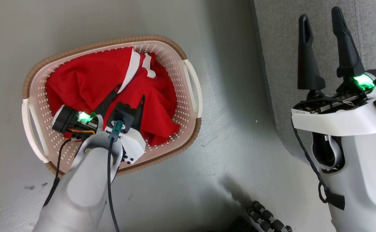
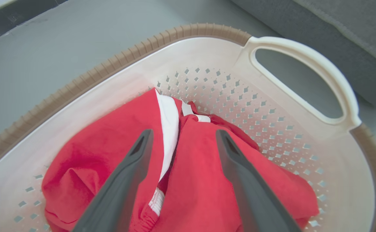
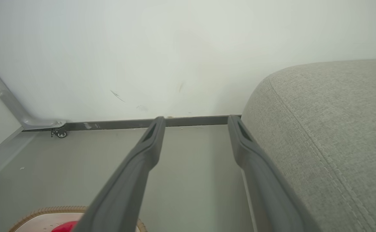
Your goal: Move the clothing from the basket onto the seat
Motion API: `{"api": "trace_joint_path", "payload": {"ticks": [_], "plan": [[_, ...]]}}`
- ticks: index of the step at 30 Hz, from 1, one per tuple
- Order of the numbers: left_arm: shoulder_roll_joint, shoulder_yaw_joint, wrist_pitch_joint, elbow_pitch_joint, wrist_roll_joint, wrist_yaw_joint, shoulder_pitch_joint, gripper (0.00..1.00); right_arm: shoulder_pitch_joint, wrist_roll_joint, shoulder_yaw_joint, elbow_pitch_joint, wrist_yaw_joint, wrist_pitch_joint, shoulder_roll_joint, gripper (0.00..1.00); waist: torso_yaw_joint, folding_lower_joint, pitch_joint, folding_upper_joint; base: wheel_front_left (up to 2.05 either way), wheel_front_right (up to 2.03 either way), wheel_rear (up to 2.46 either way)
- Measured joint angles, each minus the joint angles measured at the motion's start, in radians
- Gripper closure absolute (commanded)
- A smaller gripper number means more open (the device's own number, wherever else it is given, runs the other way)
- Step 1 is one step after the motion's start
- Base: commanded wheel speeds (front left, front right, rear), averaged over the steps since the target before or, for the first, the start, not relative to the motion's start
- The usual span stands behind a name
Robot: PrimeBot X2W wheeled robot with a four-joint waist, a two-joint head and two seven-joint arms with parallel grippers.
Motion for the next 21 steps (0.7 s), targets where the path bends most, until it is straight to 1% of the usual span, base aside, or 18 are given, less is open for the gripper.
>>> {"api": "trace_joint_path", "payload": {"ticks": [6,12,16,19,21], "plan": [[0.006,-0.012,-0.002,0.034,0.02,0.001,-0.023,0.0,-0.013,0.004,-0.001,0.006,0.0,0.0,0.0,0.0,-0.005,0.0,0.021,0.0,0.0,0.0,0.0],[0.029,-0.008,0.002,0.094,0.036,0.036,-0.035,0.0,-0.013,0.013,-0.004,0.012,0.0,0.0,0.0,0.0,-0.014,0.0,0.038,0.0,0.0,0.0,0.0],[0.039,-0.001,0.003,0.113,0.047,0.073,-0.056,0.0,-0.013,0.023,-0.004,0.013,0.0,0.0,0.0,0.0,-0.02,0.0,0.05,0.0,0.0,0.0,0.0],[0.04,0.006,0.011,0.127,0.047,0.089,-0.069,0.0,-0.015,0.023,-0.003,0.015,0.0,0.0,0.0,0.0,-0.024,0.0,0.057,0.0,0.0,0.0,0.0],[0.039,0.006,0.021,0.143,0.047,0.091,-0.076,0.0,-0.016,0.023,-0.003,0.016,0.0,0.0,0.0,0.0,-0.027,0.0,0.062,0.0,0.0,0.0,0.0]]}}
